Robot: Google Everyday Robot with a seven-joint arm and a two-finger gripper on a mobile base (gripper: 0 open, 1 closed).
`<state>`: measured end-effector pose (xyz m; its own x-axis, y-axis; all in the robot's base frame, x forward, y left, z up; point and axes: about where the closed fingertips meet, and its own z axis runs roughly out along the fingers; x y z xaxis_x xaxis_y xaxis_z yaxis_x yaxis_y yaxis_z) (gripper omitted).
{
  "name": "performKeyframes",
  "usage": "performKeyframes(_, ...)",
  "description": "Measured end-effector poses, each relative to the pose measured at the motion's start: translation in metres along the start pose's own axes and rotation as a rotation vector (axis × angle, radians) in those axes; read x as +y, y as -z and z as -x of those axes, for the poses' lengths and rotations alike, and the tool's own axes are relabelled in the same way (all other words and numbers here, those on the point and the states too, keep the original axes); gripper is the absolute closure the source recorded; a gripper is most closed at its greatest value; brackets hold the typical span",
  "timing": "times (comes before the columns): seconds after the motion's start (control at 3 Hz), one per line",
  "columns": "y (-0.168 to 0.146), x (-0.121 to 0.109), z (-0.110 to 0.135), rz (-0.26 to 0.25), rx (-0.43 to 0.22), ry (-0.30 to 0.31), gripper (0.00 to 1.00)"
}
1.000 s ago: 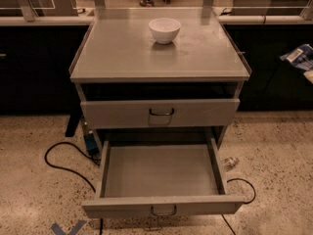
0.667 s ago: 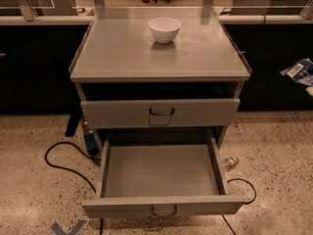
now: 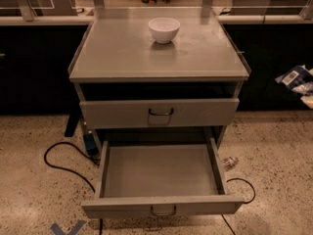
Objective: Place rxbar blueberry into middle drawer
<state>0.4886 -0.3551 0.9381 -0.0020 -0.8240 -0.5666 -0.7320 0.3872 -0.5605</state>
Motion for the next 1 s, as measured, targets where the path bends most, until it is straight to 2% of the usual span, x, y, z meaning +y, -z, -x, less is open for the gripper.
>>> performKeyframes(0.33,-0.005,0.052,-0.004,-0.037,-0.006,0.042,1.0)
performKeyframes(0.67,-0.034,0.127,-0.045,0.031,0.058,-0.002,1.0)
performKeyframes(1.0,-0.052,0.169,-0.055,0.107,0.069,-0.018,1.0)
